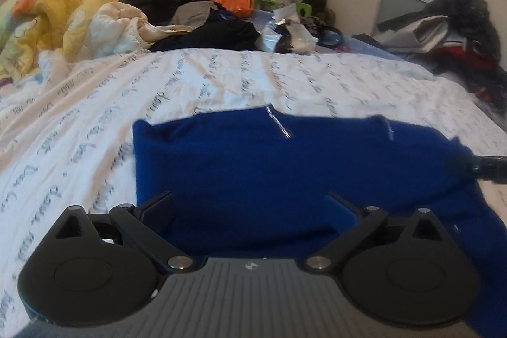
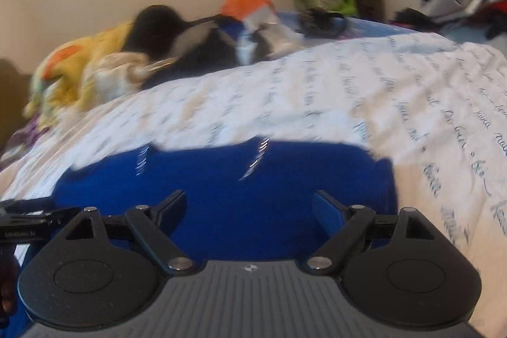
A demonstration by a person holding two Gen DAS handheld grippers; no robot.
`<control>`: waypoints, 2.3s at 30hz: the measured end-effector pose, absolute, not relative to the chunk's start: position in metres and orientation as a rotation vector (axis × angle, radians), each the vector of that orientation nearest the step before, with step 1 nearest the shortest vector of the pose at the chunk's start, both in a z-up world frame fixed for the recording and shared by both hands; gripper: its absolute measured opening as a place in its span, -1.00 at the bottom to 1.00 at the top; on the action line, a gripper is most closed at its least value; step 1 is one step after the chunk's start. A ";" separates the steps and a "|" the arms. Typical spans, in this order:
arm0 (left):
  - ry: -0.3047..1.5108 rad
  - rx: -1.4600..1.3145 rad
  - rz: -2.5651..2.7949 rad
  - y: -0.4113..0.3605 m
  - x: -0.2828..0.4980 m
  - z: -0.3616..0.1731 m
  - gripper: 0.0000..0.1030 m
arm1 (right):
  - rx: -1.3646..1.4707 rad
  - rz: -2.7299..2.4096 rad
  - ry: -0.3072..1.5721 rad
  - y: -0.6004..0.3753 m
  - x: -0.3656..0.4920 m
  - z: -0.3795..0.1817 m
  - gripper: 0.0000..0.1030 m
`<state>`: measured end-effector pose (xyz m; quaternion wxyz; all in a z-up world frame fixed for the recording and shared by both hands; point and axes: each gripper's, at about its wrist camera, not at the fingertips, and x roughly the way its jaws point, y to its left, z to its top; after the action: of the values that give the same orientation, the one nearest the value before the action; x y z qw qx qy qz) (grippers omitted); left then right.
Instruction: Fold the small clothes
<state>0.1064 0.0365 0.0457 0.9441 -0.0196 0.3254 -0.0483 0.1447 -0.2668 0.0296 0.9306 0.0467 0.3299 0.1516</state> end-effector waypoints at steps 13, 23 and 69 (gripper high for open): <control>0.779 -0.110 -0.009 0.091 -0.004 0.031 0.83 | 0.166 0.240 0.797 -0.326 0.040 0.016 0.86; 0.743 -0.084 0.014 0.090 -0.007 0.037 -0.81 | 0.065 0.231 0.793 -0.337 0.022 0.013 -0.88; 0.933 -0.671 -0.271 0.162 -0.146 0.022 -0.33 | 0.806 0.520 1.108 -0.418 -0.085 -0.016 -0.77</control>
<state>-0.1462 0.1619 0.0223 0.8307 -0.3166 0.4397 -0.1278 -0.0852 -0.4184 -0.0161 0.7434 0.3681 0.5056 0.2373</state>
